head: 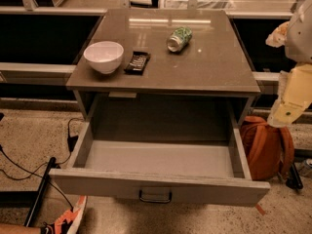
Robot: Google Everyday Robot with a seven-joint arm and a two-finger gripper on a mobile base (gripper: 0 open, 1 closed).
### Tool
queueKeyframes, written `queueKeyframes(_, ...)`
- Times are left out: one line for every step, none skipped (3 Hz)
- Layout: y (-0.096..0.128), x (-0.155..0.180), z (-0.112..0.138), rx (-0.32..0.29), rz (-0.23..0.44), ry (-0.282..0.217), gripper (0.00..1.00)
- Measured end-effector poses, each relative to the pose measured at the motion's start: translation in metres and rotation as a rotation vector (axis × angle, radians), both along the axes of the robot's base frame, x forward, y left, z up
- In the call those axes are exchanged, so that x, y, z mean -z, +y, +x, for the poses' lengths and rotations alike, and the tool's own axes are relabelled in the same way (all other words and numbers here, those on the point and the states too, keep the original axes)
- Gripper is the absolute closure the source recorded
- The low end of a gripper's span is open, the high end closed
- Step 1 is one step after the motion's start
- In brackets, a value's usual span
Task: Place rxbar chocolate into top drawer
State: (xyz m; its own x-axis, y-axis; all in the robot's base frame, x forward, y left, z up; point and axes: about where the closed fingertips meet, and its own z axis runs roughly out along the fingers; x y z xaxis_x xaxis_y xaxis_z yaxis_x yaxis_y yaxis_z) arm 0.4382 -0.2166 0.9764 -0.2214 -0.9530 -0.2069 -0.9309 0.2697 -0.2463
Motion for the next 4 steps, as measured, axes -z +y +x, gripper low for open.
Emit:
queueKeyframes(0.000, 0.000, 0.000, 0.000, 0.000, 0.000, 0.00)
queueKeyframes(0.034, -0.001, 0.025, -0.074, 0.016, 0.020, 0.00)
queueKeyframes(0.084, 0.003, 0.068, -0.170, 0.028, 0.062, 0.00)
queueKeyframes(0.151, 0.023, 0.120, -0.277, 0.080, 0.109, 0.00)
